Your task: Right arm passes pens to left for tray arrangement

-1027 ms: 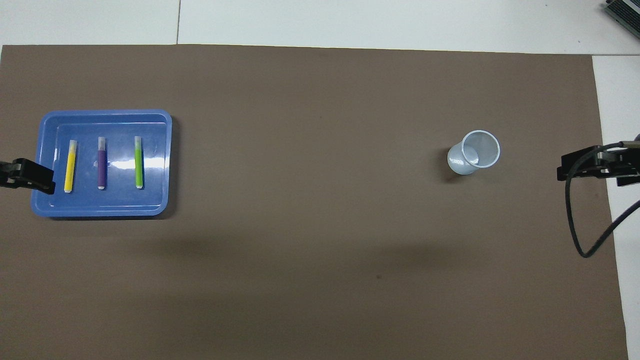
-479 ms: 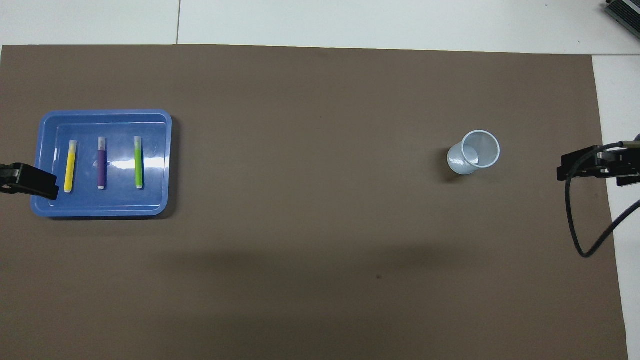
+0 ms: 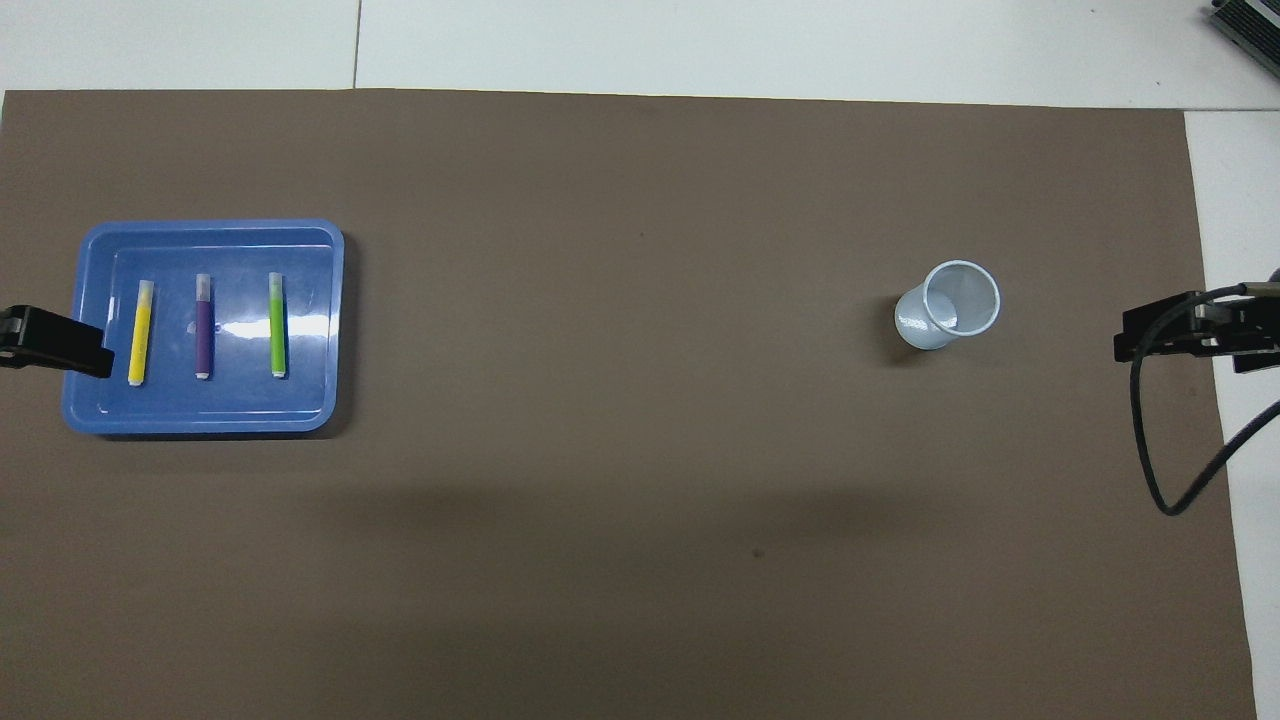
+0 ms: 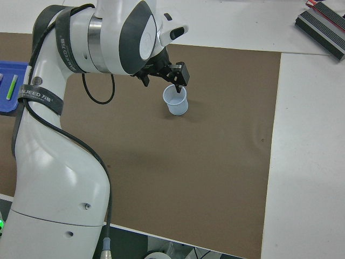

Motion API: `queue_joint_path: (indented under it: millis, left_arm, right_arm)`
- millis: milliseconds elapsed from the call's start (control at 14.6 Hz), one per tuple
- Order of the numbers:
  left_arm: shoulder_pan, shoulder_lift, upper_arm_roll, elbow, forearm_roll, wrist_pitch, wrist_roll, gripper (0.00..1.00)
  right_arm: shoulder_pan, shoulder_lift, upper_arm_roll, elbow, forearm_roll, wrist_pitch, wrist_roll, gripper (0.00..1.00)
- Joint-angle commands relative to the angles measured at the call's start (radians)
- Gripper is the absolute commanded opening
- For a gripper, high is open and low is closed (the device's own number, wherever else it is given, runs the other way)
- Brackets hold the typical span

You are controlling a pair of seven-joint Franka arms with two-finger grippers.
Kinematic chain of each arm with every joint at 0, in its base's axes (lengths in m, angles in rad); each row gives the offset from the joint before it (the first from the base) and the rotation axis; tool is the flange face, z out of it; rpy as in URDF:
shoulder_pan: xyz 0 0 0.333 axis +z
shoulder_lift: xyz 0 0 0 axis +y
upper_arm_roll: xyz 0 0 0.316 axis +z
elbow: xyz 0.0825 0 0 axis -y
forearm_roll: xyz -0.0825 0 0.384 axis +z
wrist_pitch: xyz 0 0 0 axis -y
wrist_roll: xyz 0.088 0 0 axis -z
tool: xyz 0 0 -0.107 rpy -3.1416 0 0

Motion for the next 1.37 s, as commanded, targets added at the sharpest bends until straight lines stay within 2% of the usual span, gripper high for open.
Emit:
queue_joint_path:
  millis: [0, 1301]
  left_arm:
    - [-0.038, 0.0, 0.023, -0.039, -0.016, 0.05, 0.007, 1.0]
    - [-0.044, -0.001, 0.021, -0.029, -0.018, 0.036, -0.004, 1.0]
  right_arm:
    - [-0.008, -0.001, 0.005, 0.002, -0.001, -0.004, -0.021, 1.0]
    - [-0.008, -0.001, 0.005, 0.002, -0.001, -0.004, -0.021, 1.0]
